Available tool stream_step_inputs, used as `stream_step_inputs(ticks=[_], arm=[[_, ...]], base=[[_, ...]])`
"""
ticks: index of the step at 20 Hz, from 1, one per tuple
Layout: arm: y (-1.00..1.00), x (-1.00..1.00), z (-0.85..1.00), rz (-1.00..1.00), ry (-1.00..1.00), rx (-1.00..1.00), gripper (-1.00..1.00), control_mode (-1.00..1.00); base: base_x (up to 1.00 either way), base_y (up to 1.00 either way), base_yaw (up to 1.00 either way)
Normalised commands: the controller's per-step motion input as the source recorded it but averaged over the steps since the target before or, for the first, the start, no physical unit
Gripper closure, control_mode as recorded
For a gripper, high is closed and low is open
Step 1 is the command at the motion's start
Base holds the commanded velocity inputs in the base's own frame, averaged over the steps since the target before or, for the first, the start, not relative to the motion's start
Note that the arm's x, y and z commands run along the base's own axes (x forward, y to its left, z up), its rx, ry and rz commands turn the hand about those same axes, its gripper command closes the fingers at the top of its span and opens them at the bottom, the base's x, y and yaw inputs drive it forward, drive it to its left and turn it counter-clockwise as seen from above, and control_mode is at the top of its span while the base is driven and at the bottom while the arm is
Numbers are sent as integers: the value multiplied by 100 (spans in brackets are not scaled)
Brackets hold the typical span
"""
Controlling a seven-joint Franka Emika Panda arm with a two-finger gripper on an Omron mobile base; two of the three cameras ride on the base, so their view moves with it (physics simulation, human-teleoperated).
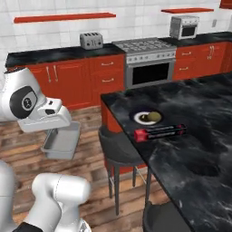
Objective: Retrieve the tupperware and aluminum foil from the cabinet and place them on the dining counter near the plate with lemon wedge and potato to prepare for storing leftovers.
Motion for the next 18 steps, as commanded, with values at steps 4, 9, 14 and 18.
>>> stream_step_inputs(ticks=[4,9,14,18], arm=[[0,0,0,0,0,0,100,100],[0,0,0,0,0,0,100,100],[0,0,0,0,0,0,100,100],[0,0,0,0,0,0,100,100]], base=[[86,67,-56],[82,54,-60],[75,43,-62],[62,26,-67]])
